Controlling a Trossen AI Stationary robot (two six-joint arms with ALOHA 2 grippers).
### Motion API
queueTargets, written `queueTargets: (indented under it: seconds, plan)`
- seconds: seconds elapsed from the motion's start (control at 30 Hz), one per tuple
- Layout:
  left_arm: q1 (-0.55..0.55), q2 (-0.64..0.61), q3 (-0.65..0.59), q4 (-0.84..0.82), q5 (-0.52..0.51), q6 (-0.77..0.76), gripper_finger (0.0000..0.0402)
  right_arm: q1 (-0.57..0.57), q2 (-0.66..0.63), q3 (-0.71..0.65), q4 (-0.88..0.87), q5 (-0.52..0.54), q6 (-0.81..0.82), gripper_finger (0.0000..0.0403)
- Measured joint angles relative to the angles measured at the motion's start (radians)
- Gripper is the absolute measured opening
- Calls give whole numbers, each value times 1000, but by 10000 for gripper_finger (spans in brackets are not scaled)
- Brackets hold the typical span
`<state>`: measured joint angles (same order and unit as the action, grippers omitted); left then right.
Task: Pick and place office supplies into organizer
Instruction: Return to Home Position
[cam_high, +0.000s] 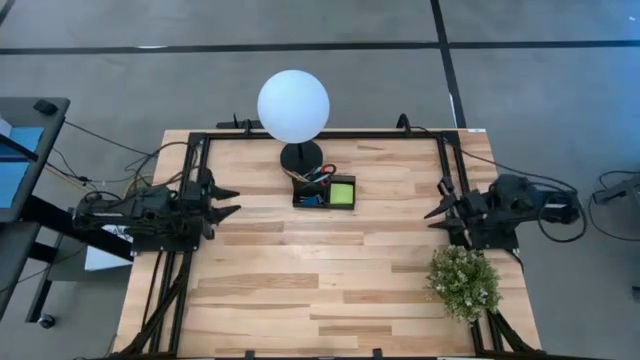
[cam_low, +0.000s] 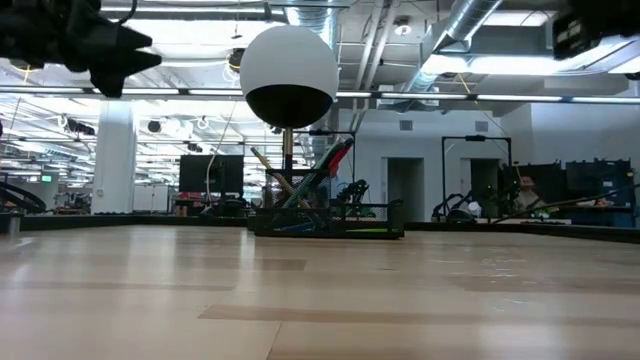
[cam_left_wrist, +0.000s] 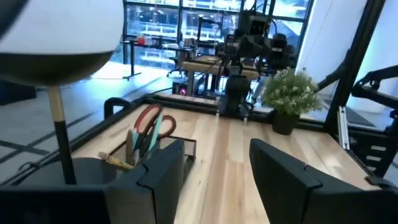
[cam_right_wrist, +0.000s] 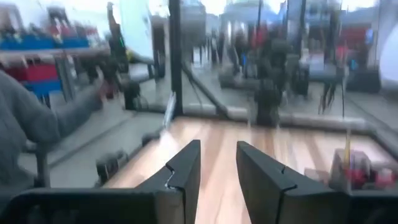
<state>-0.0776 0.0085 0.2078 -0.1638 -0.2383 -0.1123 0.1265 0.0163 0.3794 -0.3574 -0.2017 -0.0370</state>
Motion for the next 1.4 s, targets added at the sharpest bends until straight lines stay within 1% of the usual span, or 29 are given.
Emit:
queueTargets:
  seconds: [0.07,0.13,0.17,0.27,0.37,0.43,0.47,0.63,0.73,0.8,0.93,1.03,1.13,1.4]
  plan:
    - [0,15,15,2,-16,-2,176,0,-14,-12,64,-5,-9,97]
    - [0,1,11,-26,-21,-5,176,5,-13,-40,116,-14,-15,97]
    - [0,0,3,-6,-22,-5,176,6,-11,-64,133,-20,-16,97]
    - [0,-5,-51,155,-19,40,176,11,0,-134,261,-35,-24,97]
    - [0,-4,-130,372,27,78,176,10,-13,-216,377,-32,-17,97]
    - [0,-5,-180,458,51,74,176,10,-13,-260,451,-33,-16,97]
    - [0,-4,-197,473,57,57,176,10,-13,-282,478,-33,-12,97]
    - [1,-2,-196,402,59,-25,176,6,-13,-373,595,-31,20,97]
    - [1,-3,-196,374,60,-25,176,-9,-11,-373,562,-18,59,97]
    - [1,-2,-196,327,74,-6,176,-19,-10,-373,536,-8,94,97]
    - [1,-1,-196,220,60,-21,176,-24,-11,-373,471,-6,74,97]
    - [1,10,-191,208,56,-25,176,-31,-10,-373,398,12,18,97]
    - [1,12,-191,206,57,-25,176,-31,-11,-373,397,55,18,97]
    - [1,12,-191,203,52,-26,176,-31,-10,-374,394,61,37,97]
